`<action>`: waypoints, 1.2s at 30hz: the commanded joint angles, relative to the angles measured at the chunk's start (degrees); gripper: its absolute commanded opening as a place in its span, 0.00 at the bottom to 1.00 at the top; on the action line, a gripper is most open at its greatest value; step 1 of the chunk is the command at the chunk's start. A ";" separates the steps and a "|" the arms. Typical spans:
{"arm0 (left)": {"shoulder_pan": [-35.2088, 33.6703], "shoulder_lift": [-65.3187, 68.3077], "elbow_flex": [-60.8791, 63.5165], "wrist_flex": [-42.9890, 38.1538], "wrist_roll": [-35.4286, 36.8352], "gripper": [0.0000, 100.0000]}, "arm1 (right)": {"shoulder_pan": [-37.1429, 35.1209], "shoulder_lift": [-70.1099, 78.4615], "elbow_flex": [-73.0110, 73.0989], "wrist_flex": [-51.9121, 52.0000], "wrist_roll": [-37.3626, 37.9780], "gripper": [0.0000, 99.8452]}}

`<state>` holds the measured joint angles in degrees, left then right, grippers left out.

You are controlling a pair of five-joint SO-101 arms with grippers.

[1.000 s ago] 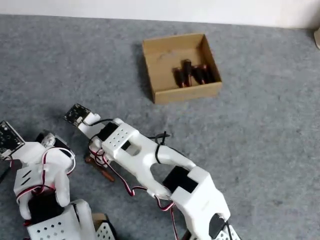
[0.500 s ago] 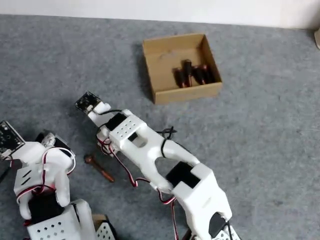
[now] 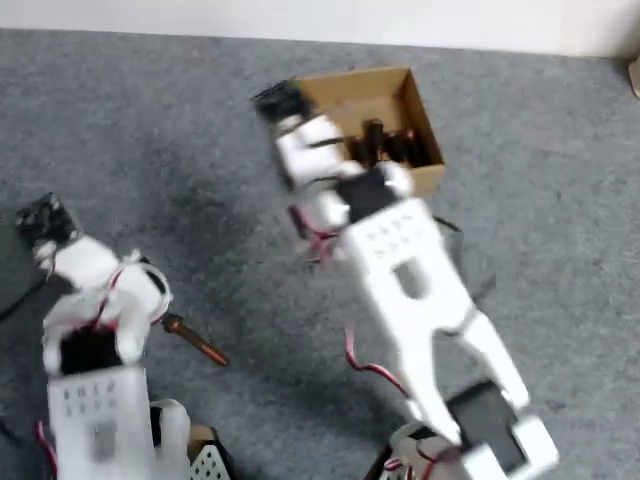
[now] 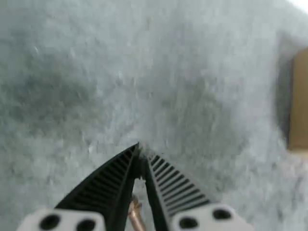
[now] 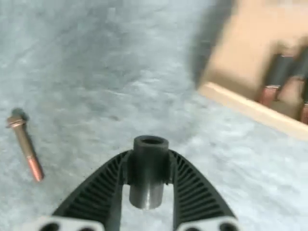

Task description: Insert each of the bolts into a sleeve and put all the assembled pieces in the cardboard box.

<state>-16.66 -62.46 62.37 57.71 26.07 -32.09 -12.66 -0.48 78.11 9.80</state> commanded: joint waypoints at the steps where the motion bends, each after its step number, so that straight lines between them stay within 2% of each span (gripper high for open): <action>1: 5.76 18.24 -7.87 2.90 -0.53 0.01 | 4.00 -9.10 -0.57 2.59 3.08 0.01; 6: 11.56 31.78 -15.43 13.19 0.26 0.01 | 8.75 -10.59 -1.01 8.66 3.60 0.01; 10: 11.47 33.10 -18.15 21.36 8.62 0.01 | 13.23 -10.15 -0.48 10.33 5.36 0.01; 12: 11.30 33.19 -18.24 22.86 10.99 0.01 | 14.73 -10.15 -0.48 10.59 5.98 0.01; 23: 15.16 33.63 -10.33 22.59 11.34 0.01 | 15.69 -10.15 -0.40 12.53 6.24 0.01; 31: 15.08 33.54 -3.38 6.77 11.43 0.01 | 15.87 -10.24 -0.40 15.08 6.15 0.01; 36: 15.16 33.54 -3.03 3.52 11.43 0.01 | 15.87 -10.33 -0.40 15.87 6.07 0.01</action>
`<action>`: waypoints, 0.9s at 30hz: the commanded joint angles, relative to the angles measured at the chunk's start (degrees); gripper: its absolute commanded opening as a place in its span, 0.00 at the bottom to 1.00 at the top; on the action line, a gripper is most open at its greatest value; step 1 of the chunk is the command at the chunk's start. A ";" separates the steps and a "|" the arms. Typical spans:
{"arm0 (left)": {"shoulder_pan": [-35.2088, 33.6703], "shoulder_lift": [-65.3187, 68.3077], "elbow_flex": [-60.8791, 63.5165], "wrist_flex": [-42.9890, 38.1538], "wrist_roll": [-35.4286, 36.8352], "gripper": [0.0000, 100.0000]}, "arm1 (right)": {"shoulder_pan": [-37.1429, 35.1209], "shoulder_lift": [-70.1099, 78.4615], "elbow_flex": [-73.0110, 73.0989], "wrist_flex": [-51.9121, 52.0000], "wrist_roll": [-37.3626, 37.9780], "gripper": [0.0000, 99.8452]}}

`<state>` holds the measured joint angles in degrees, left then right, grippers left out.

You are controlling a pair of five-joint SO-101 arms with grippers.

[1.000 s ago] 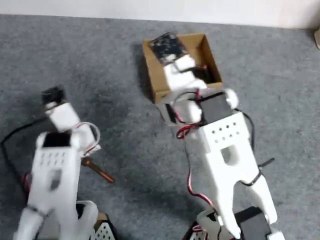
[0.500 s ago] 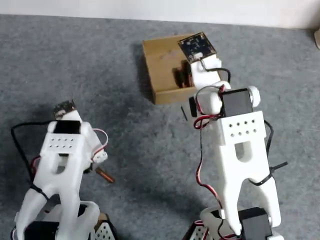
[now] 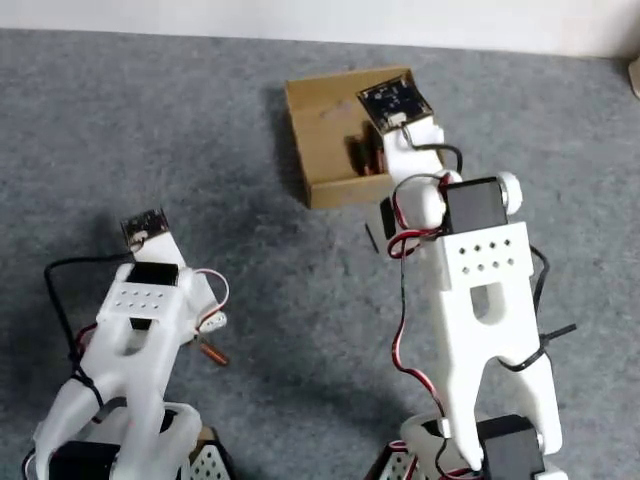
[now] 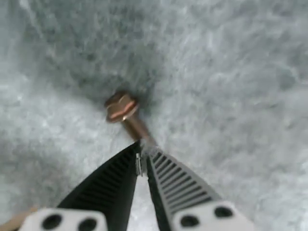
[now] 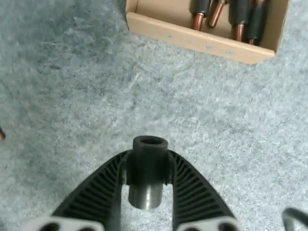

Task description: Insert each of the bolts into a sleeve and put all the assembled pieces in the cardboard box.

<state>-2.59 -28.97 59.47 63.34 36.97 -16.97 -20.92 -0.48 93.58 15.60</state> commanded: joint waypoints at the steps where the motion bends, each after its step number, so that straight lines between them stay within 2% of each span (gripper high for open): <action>1: 1.10 0.04 -0.13 -2.55 0.53 0.01 | 0.75 -2.07 -0.40 0.40 0.26 0.01; 8: 1.10 0.04 0.04 -2.90 1.32 0.02 | 0.75 -1.98 -0.40 0.31 0.26 0.01; 14: 3.47 0.04 1.63 -2.99 4.22 0.19 | 0.57 -1.98 -0.40 0.13 0.26 0.01; 16: 5.85 0.04 4.18 -3.34 6.42 0.22 | 0.57 -1.98 -0.31 0.13 0.26 0.01; 22: 7.87 0.04 7.52 -10.46 9.85 0.17 | 0.75 -2.59 6.20 -2.42 0.53 0.01; 27: 7.87 -0.40 5.93 -7.82 10.11 0.14 | 1.71 -2.68 10.42 -4.44 0.53 0.01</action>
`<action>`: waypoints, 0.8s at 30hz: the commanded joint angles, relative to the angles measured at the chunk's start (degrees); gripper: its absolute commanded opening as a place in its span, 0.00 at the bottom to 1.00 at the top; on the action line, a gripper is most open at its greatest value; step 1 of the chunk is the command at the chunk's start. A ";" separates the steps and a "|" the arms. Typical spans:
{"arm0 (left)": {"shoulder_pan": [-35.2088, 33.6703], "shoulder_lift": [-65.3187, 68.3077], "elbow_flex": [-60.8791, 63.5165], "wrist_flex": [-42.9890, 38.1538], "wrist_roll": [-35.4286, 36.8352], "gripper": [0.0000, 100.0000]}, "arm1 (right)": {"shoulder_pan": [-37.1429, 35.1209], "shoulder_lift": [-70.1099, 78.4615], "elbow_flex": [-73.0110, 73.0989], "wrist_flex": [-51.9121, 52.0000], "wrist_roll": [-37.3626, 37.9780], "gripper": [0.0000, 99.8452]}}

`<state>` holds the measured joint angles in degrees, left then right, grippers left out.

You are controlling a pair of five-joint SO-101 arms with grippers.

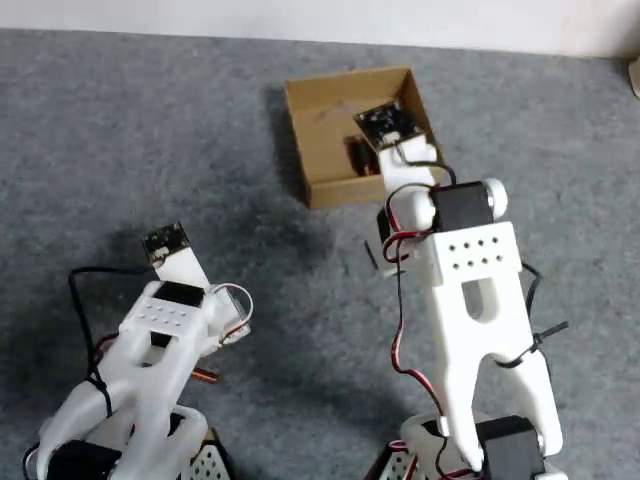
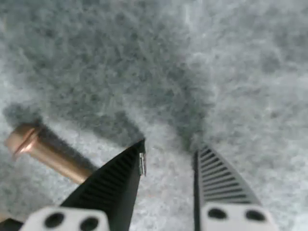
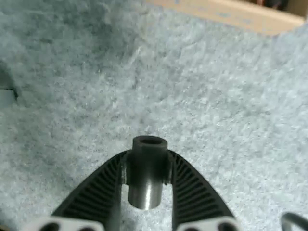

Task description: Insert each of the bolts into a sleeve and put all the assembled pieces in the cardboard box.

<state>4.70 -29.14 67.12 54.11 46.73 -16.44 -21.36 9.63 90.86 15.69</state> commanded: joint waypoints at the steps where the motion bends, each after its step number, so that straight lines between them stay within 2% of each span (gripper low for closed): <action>1: 0.57 -0.22 -3.91 3.69 0.35 0.14 | 1.45 -2.68 0.40 -1.71 0.44 0.01; 7: 0.57 -0.22 -20.97 21.71 0.70 0.14 | 1.19 -8.04 0.75 -1.71 0.53 0.01; 9: 0.40 0.22 -23.34 25.41 0.79 0.14 | 1.27 -9.01 0.84 -1.71 0.53 0.01; 14: -8.48 0.22 -22.46 26.37 0.70 0.16 | 1.36 -9.45 2.42 -1.71 0.62 0.01; 17: -13.93 0.22 -22.02 27.78 0.44 0.24 | 1.45 -9.36 2.42 -1.54 0.62 0.01; 21: -15.16 0.31 -17.89 31.30 0.44 0.35 | 1.45 -9.36 2.42 -1.36 0.53 0.01; 24: -17.80 0.31 -15.96 30.68 0.44 0.38 | 1.45 -9.54 2.51 -1.27 0.44 0.01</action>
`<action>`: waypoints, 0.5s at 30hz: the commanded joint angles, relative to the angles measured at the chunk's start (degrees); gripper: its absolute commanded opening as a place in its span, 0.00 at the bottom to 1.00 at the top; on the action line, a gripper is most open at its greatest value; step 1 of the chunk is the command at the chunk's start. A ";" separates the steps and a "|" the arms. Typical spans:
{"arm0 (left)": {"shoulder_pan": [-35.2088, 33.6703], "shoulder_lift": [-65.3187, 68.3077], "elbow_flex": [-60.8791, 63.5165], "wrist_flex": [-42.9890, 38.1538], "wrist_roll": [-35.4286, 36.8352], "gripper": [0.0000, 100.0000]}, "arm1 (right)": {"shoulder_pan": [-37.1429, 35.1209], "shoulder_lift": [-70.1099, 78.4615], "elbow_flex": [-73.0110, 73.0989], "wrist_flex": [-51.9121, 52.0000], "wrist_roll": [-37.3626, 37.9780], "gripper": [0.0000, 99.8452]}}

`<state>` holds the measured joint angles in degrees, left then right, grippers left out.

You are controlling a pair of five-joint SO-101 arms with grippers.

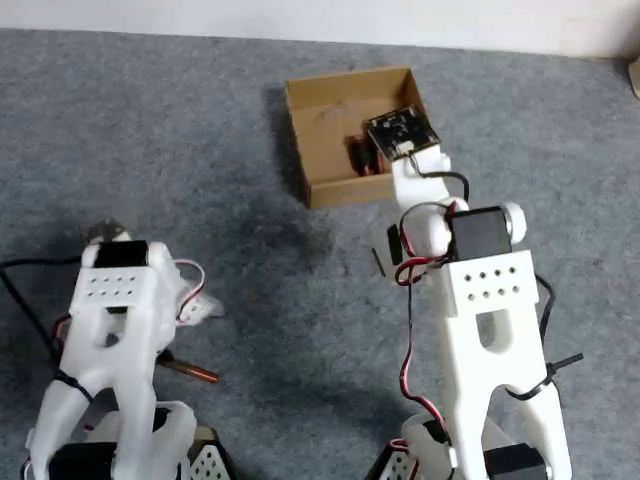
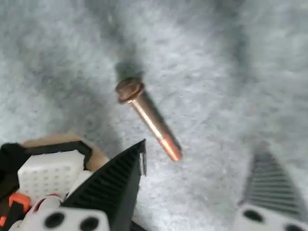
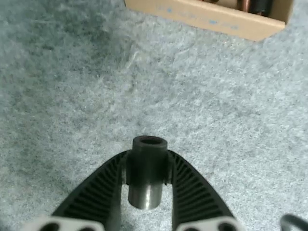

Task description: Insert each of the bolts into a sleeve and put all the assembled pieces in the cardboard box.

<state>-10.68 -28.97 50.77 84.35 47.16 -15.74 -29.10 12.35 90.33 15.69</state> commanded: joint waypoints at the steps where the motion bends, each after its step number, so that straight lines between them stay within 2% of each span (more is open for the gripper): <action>1: -3.03 0.13 0.75 0.44 0.00 0.38 | 0.75 -1.80 -0.22 -0.66 0.44 0.01; 10: -7.34 0.13 6.46 0.26 0.00 0.29 | 0.84 -1.63 -0.13 0.84 0.35 0.01; 15: -8.92 0.13 7.78 -0.79 0.00 0.28 | 0.84 -1.71 -0.04 0.84 0.18 0.01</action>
<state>-18.77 -28.97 58.24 84.26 47.16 -15.56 -29.10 12.35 90.77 15.69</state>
